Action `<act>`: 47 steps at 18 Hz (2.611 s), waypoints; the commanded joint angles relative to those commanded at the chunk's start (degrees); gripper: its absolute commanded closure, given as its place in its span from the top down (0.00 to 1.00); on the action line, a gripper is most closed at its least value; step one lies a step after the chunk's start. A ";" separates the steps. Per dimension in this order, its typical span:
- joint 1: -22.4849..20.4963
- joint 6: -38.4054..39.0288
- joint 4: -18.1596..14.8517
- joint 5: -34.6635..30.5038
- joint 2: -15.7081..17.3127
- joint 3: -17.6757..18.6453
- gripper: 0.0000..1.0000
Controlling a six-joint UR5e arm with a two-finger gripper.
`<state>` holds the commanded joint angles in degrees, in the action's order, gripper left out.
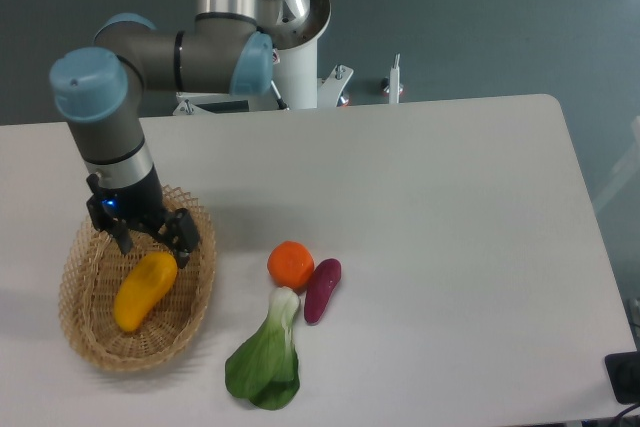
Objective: Pick up the mango from the basket
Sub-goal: 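Lower the open gripper into the wicker basket over the yellow mango, then close the gripper around the yellow mango in the basket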
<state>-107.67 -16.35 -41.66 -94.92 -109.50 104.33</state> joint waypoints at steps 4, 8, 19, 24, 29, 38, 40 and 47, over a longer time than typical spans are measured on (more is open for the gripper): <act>1.15 -0.88 0.26 -0.18 -3.26 -0.96 1.00; 1.24 -3.33 0.26 -0.27 -4.75 -1.14 1.00; 1.15 -4.75 0.26 -1.14 -8.36 -3.52 1.00; 1.15 -5.18 0.26 -1.32 -8.45 -3.43 0.93; 1.15 -5.80 0.26 -1.32 -8.18 -3.52 0.81; 1.15 -7.21 0.18 -1.32 -7.92 -3.52 0.56; 1.06 -7.90 0.26 -1.32 -7.48 -3.69 0.56; 0.10 -12.91 -0.17 -1.23 -3.18 -4.30 0.56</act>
<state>-107.57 -29.26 -41.83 -96.15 -112.68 100.02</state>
